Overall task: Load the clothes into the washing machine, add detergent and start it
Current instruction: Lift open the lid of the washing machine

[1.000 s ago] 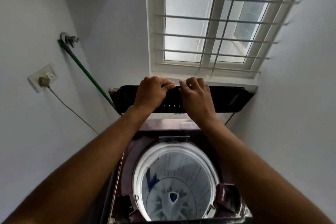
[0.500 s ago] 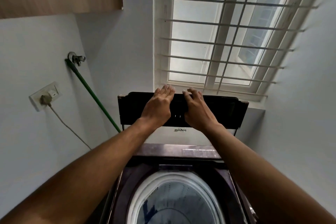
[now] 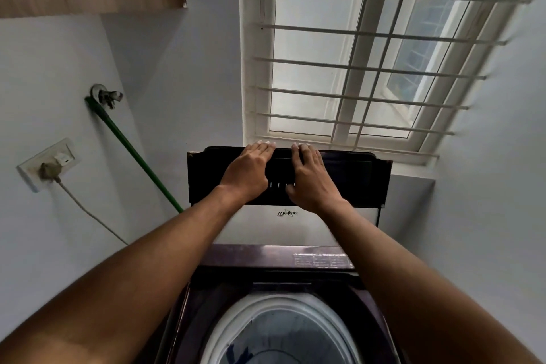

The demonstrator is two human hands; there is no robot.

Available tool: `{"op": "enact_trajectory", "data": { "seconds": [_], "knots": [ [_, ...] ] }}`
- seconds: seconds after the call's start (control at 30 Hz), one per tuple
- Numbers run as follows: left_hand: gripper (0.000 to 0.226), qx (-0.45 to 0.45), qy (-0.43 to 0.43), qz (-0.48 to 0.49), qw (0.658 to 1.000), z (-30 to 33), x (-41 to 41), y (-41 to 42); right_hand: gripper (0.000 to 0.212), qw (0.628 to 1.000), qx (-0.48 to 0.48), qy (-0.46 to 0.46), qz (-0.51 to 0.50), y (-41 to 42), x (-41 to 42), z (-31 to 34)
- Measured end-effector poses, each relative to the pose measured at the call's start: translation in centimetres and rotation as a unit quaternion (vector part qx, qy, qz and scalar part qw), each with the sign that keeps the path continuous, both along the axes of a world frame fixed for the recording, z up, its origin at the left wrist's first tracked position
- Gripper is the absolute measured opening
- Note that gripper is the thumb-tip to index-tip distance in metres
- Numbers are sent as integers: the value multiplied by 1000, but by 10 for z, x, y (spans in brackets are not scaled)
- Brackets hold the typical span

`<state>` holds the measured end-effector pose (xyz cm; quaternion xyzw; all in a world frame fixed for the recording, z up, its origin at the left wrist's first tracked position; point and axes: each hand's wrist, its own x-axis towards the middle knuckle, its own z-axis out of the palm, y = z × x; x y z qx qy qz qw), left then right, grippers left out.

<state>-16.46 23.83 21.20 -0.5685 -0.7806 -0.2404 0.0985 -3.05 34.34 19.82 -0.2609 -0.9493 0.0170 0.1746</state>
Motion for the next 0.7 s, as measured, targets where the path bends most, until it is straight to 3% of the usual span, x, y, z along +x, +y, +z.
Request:
{"op": "enact_trajectory", "data": {
  "seconds": [0.23,0.53,0.7],
  "knots": [
    [77,-21,-6,-2,1000,-7,-14,11,96,1000,-21,-15,-12,13,-16,-9],
    [78,0,31,10,999,-24,-1,6,91,999,19,-25,-14,11,-8,-13],
    [73,9,13,-46,999,-25,17,-10,85,999,24,-10,-33,-4,18,-15]
  ]
}}
